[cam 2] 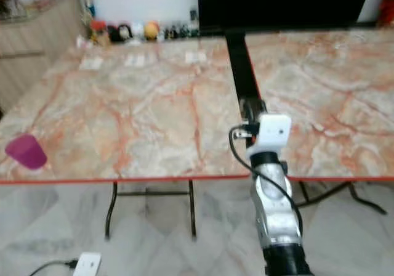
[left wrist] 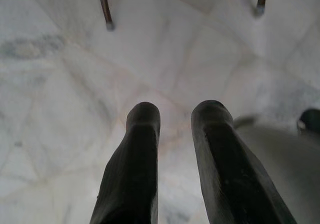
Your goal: Setting the table
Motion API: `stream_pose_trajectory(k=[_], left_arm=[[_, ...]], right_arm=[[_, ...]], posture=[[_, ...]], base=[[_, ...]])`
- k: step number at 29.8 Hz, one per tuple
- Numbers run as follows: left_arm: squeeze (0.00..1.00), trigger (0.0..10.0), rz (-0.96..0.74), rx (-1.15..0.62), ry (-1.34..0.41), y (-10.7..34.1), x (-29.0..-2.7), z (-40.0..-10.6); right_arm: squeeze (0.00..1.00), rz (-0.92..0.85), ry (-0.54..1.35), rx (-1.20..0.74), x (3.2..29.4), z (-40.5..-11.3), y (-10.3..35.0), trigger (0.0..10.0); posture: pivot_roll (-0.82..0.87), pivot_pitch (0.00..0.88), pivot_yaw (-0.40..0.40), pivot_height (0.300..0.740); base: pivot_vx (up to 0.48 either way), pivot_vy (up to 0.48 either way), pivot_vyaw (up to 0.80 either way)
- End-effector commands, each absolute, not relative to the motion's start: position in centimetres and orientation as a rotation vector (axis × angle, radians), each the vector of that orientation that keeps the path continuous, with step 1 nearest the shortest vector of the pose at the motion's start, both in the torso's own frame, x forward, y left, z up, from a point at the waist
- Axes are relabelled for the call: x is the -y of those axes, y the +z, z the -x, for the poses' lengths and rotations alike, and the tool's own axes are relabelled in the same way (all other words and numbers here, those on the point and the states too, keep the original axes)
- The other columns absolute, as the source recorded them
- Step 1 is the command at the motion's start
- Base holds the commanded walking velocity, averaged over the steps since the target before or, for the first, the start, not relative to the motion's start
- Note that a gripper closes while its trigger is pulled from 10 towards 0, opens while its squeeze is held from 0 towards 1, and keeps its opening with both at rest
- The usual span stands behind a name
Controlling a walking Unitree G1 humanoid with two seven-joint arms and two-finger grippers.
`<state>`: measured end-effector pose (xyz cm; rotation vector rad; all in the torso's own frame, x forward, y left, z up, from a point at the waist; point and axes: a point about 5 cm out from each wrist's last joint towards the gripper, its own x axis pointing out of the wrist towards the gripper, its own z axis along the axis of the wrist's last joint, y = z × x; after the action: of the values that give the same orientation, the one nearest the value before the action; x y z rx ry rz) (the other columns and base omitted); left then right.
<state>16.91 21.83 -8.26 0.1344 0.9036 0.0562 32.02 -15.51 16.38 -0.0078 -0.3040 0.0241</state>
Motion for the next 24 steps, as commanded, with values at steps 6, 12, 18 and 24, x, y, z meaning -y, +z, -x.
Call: stream_pose_trajectory(k=[6, 12, 18, 24], left_arm=[[0.0, 10.0, -0.153, -0.9, 0.068, -8.1, -22.6, -16.8], [0.0, 10.0, -0.151, -0.891, 0.079, -8.0, -22.8, -16.9], [0.0, 10.0, -0.151, -0.89, 0.09, -8.0, -22.9, -16.8], [0.0, 10.0, -0.146, -0.883, 0.098, -8.0, -22.8, -16.9]], right_arm=[[0.0, 0.01, -0.049, 0.226, 16.5, -31.4, 14.5, 10.0], [0.0, 0.105, -0.252, 0.115, 20.6, -28.1, 11.5, 10.0], [0.0, -0.038, -0.655, -0.147, 26.0, -24.3, 6.0, 10.0], [0.0, -0.109, -0.645, -0.44, 25.7, -23.1, 1.2, 10.0]], posture=[[-0.07, 0.0, 0.037, 0.74], [-0.07, 0.008, 0.029, 0.74], [-0.07, 0.031, 0.021, 0.74], [-0.06, 0.043, 0.006, 0.74]], base=[[0.0, 0.057, 0.0], [0.0, 0.0, 0.0], [0.0, 0.0, 0.0], [0.0, 0.0, 0.0]])
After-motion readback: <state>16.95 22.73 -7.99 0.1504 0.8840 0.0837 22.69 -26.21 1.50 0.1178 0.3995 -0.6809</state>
